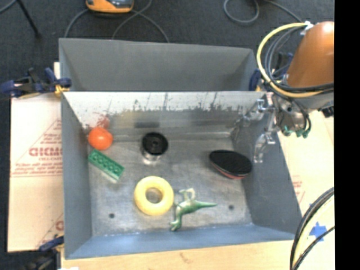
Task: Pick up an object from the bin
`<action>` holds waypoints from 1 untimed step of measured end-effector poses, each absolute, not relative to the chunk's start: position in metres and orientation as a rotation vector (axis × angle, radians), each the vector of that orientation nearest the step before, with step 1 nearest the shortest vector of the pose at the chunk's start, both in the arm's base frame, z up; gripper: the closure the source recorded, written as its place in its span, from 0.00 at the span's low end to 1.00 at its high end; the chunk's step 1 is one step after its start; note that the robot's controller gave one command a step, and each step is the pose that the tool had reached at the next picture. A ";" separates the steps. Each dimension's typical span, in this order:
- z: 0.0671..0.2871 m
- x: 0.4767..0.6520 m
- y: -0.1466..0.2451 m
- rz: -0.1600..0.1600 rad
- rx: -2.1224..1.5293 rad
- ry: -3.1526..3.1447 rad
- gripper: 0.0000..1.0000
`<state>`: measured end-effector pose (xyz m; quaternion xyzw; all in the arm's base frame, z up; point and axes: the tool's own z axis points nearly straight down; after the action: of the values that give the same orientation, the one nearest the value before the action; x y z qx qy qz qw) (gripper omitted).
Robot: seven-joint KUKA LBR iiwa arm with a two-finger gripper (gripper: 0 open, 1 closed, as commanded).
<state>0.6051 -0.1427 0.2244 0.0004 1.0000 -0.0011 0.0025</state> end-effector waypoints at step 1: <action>0.201 0.599 -0.132 -0.008 -0.204 3.123 0.00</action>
Offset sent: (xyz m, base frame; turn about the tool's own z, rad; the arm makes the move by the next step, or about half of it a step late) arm -0.0777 0.0233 -0.1215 -0.5594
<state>0.5988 -0.1319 0.2007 -0.0652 0.9979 -0.0026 0.0059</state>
